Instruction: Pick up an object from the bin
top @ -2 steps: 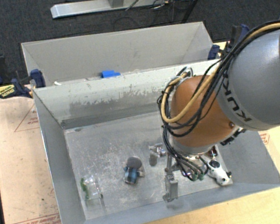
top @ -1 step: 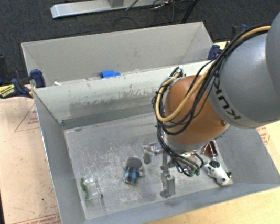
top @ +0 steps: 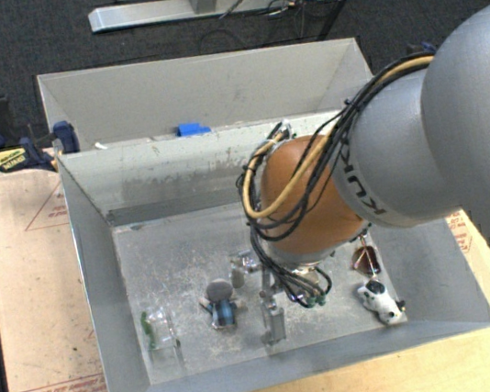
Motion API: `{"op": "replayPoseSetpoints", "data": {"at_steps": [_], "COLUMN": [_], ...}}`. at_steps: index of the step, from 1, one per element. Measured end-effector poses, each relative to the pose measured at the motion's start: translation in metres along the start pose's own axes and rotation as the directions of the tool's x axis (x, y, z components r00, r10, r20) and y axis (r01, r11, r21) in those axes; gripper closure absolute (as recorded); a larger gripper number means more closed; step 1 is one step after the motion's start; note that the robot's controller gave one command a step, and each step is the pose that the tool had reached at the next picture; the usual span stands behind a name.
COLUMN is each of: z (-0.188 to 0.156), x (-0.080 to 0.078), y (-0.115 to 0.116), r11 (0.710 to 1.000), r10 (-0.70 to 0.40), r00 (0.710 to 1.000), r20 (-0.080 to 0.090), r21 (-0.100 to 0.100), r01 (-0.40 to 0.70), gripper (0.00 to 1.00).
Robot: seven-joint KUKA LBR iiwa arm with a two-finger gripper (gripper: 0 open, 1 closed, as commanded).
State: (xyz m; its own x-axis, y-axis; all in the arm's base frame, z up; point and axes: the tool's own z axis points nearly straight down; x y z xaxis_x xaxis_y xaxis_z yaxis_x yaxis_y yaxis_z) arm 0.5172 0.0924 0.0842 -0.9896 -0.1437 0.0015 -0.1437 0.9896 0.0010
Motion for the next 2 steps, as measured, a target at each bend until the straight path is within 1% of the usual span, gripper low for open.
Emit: {"op": "replayPoseSetpoints", "data": {"at_steps": [1, 2], "z": [0.004, 0.007], "x": [-0.016, -0.030], "y": [0.001, 0.033], "r11": [0.960, 0.996], "r10": [0.279, 0.089], "r00": [0.960, 0.996], "r20": [0.004, 0.003], "r21": [-0.002, 0.001], "r01": [-0.279, -0.089], "gripper": [0.00, 0.00]}}
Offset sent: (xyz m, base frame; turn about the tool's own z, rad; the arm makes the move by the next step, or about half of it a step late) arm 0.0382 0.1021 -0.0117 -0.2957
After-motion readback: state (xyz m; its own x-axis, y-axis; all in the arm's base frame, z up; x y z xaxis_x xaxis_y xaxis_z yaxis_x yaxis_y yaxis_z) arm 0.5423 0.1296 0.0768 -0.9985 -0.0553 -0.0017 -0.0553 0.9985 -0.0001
